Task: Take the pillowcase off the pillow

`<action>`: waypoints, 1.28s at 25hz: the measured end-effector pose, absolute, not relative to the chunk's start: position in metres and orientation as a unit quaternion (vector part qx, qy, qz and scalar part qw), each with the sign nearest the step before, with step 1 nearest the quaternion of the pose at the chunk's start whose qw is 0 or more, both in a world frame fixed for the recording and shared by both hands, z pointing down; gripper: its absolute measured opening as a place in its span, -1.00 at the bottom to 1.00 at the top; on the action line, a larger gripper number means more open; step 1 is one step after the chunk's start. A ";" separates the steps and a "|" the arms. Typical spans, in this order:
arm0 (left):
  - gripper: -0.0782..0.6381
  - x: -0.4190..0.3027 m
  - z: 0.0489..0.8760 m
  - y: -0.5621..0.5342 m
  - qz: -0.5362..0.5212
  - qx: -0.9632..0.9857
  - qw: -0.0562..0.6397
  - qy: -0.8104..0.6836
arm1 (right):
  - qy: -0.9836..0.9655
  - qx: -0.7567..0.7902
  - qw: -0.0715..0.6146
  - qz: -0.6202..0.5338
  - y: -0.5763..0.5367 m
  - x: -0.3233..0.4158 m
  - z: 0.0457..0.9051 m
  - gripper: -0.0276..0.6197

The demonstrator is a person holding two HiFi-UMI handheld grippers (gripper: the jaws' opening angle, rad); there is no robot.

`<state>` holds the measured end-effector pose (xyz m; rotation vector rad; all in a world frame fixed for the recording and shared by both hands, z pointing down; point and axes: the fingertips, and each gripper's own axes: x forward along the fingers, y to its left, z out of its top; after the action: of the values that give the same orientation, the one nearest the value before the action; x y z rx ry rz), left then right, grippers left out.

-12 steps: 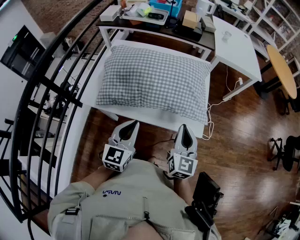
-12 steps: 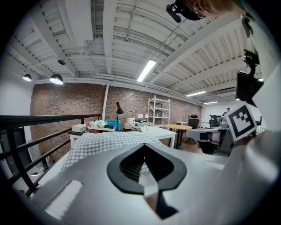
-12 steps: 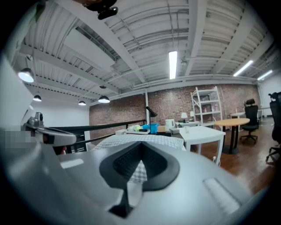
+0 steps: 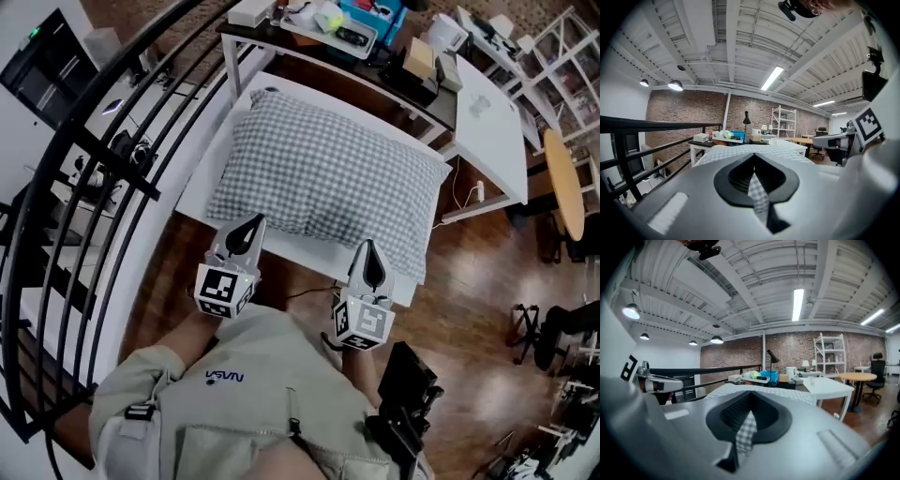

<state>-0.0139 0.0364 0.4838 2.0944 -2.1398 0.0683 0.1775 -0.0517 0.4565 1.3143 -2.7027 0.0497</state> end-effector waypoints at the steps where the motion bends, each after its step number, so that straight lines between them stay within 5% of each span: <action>1: -0.77 -0.035 0.483 0.034 0.018 0.693 0.074 -0.717 | -0.901 0.427 0.074 0.010 -0.053 0.155 0.453 -0.91; 6: -0.72 -0.121 0.494 0.026 0.007 0.691 0.092 -0.717 | -0.923 0.365 0.120 0.002 -0.055 0.039 0.458 -0.90; 13: -0.55 -0.204 0.542 0.041 0.036 0.672 0.154 -0.723 | -0.935 0.243 0.260 0.009 -0.028 -0.100 0.530 -0.57; 22: -0.55 -0.230 0.578 0.061 0.043 0.630 0.209 -0.747 | -0.872 0.155 0.464 -0.025 -0.011 -0.141 0.653 -0.39; 24: -0.55 -0.231 0.581 0.061 0.045 0.628 0.212 -0.748 | -0.868 0.155 0.470 -0.044 -0.014 -0.135 0.657 -0.84; 32: -0.55 -0.204 0.600 0.026 0.067 0.675 0.231 -0.698 | -0.912 0.174 0.370 0.013 -0.009 -0.107 0.597 -0.87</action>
<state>-0.2042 0.0261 0.5996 1.8553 -1.9187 0.1844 -0.1072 -0.0087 0.5965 0.4467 -2.3407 0.0338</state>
